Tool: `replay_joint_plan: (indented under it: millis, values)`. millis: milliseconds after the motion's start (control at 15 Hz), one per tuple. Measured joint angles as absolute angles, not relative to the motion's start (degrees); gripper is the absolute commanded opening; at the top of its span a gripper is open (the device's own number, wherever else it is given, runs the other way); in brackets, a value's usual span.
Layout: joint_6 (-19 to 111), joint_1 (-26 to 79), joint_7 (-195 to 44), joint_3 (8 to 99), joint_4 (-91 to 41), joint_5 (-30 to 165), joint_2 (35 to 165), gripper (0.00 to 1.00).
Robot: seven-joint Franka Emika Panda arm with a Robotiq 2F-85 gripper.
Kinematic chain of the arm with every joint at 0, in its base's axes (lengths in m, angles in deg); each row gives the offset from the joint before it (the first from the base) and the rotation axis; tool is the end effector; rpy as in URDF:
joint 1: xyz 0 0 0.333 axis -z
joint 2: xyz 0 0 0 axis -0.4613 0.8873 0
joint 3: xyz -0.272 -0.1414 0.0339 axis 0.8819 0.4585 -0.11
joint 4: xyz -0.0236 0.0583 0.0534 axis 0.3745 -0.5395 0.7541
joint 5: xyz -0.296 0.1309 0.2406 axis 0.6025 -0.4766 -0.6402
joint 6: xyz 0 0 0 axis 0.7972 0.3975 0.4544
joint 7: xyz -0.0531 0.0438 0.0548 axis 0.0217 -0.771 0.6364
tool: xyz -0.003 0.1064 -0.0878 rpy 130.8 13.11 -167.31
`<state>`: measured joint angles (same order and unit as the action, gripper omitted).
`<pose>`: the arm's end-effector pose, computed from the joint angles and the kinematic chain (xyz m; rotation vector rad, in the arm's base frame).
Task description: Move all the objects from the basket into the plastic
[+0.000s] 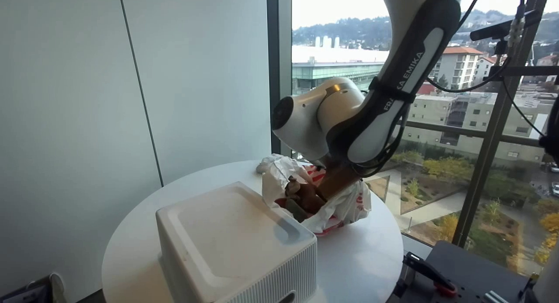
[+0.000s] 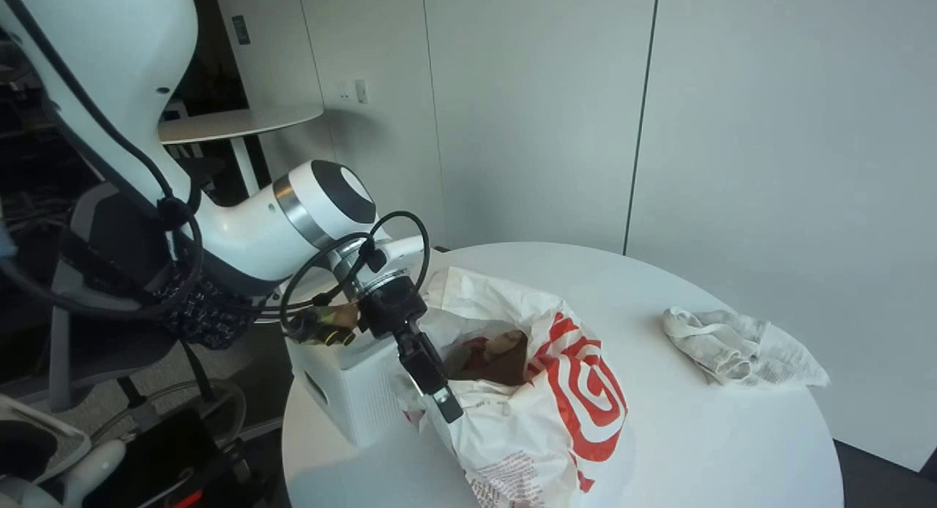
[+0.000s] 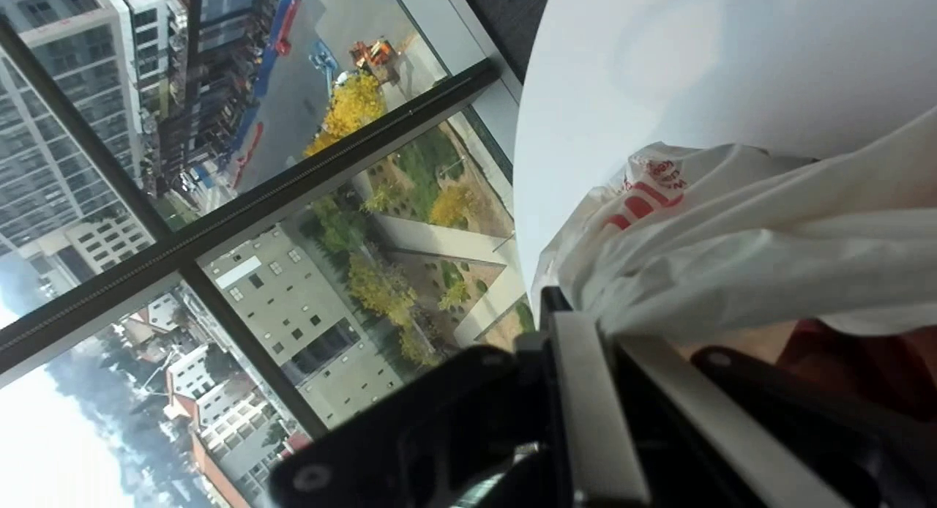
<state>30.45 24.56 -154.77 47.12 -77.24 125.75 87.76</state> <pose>0.4258 -0.0301 0.1971 2.1785 -0.6415 0.2446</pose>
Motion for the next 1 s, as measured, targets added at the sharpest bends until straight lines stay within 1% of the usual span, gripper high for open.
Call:
replay_joint_plan:
  millis: [200,400,467,533,600,800,867,1000]
  values:
    - [22.3,23.5,-150.1,46.2,-76.8,125.3,83.2,0.02]
    - [21.8,24.1,-148.6,46.9,-79.1,125.3,84.8,0.01]
    - [22.3,24.4,-148.7,47.1,-80.1,125.3,86.0,0.27]
    - [22.9,24.6,-148.9,47.3,-80.7,125.3,87.1,0.27]
    - [23.4,24.8,-149.0,47.4,-80.9,125.3,88.0,0.32]
    - [23.4,25.0,-147.3,47.3,-80.0,122.0,87.5,0.55]
    - [23.4,24.9,-145.2,47.0,-79.4,119.0,86.1,0.63]
    - [23.5,24.5,-139.5,46.1,-78.1,111.2,81.4,0.77]
